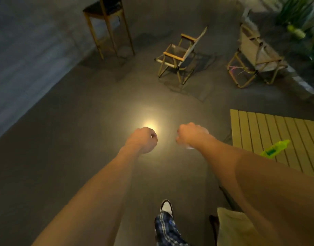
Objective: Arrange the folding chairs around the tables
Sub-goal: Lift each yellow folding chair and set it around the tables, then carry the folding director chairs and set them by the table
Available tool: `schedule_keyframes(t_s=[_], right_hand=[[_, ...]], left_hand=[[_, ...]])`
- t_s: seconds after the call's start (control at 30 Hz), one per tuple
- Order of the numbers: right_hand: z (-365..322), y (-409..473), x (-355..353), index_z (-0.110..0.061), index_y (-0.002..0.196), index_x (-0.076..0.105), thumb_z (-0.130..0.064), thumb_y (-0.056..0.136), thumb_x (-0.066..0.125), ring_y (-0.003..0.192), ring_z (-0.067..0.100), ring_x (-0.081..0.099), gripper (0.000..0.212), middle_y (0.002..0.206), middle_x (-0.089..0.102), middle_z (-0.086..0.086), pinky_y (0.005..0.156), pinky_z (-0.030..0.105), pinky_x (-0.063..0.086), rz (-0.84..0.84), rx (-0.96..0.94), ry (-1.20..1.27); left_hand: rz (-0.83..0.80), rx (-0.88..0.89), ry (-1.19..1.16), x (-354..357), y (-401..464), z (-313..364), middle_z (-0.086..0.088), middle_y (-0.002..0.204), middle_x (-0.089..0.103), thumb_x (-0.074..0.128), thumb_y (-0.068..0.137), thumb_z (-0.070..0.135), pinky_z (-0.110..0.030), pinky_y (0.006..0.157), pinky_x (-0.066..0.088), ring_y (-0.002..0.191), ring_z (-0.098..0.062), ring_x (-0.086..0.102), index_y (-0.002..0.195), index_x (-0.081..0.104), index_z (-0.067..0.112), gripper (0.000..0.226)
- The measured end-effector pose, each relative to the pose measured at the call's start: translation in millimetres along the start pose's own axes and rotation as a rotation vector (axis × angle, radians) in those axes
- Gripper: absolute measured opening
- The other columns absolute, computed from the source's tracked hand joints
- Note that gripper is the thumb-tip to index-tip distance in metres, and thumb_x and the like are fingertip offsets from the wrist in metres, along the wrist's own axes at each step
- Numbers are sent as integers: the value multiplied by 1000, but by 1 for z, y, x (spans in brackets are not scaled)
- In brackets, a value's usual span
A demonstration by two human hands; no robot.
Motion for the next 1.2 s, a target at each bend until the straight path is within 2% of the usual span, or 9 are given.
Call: schedule_keyframes(t_s=[0.13, 0.27, 0.43, 0.57, 0.67, 0.77, 0.93, 1.07, 1.2], right_hand=[[21, 87, -71, -16, 117, 64, -24, 90, 49, 107, 37, 58, 32, 122, 59, 14, 76, 36, 42, 35, 54, 90], [56, 165, -127, -15, 123, 61, -27, 92, 48, 112, 38, 57, 36, 127, 58, 15, 84, 40, 46, 57, 122, 133], [99, 288, -185, -14, 126, 60, -30, 93, 47, 111, 38, 57, 39, 127, 57, 15, 86, 41, 47, 48, 177, 168], [112, 414, -233, -16, 121, 61, -28, 92, 46, 104, 36, 58, 35, 122, 59, 13, 81, 39, 48, 45, 175, 191], [124, 490, -264, -16, 124, 59, -28, 95, 44, 107, 35, 58, 35, 123, 58, 13, 86, 42, 49, -2, 178, 177], [151, 558, -304, -18, 127, 58, -31, 96, 44, 110, 36, 57, 37, 125, 58, 13, 88, 42, 48, -20, 196, 169], [232, 678, -373, -21, 131, 54, -34, 98, 47, 110, 34, 58, 37, 127, 57, 11, 86, 40, 47, 6, 273, 333], [310, 766, -419, -25, 140, 43, -34, 100, 47, 113, 34, 56, 42, 131, 55, 11, 82, 38, 44, 15, 282, 360], [401, 858, -470, -24, 144, 40, -36, 98, 48, 117, 36, 55, 48, 134, 53, 12, 89, 42, 47, -23, 324, 321]], left_hand=[[-20, 54, -1, -45, 107, 36, 1, 101, 71, 47, 90, 23, -24, 71, 48, 84, -21, 61, 95, 73, 26, 27], [-24, 108, -6, -85, 209, 75, 1, 100, 70, 46, 91, 21, -23, 73, 46, 86, -21, 59, 95, 73, 25, 28], [-62, 205, 77, -110, 344, 126, -2, 111, 70, 46, 92, 20, -29, 85, 50, 106, -28, 60, 101, 75, 20, 30], [-75, 178, 59, -139, 475, 138, -4, 109, 71, 47, 91, 24, -33, 86, 52, 105, -29, 61, 103, 73, 23, 29], [-109, 141, 77, -163, 570, 145, -5, 106, 70, 46, 92, 23, -33, 84, 52, 102, -29, 60, 101, 74, 21, 29], [-148, 110, 75, -183, 658, 172, -5, 109, 69, 46, 92, 26, -37, 89, 53, 102, -28, 60, 102, 73, 20, 29], [-213, 166, 70, -189, 803, 275, -3, 112, 67, 45, 96, 26, -35, 92, 51, 106, -26, 59, 112, 70, 23, 29], [-217, 116, 11, -183, 913, 341, -5, 109, 66, 48, 96, 26, -42, 93, 53, 98, -26, 62, 112, 68, 24, 26], [-194, 42, -32, -187, 1019, 407, -4, 111, 64, 49, 95, 24, -39, 91, 53, 98, -25, 61, 116, 65, 25, 27]])
Point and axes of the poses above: each hand's wrist, its own y-axis towards the middle knuckle, its own x-axis out of the palm, z = x × y, the point moved 9 cm from there along y, towards the middle knuckle
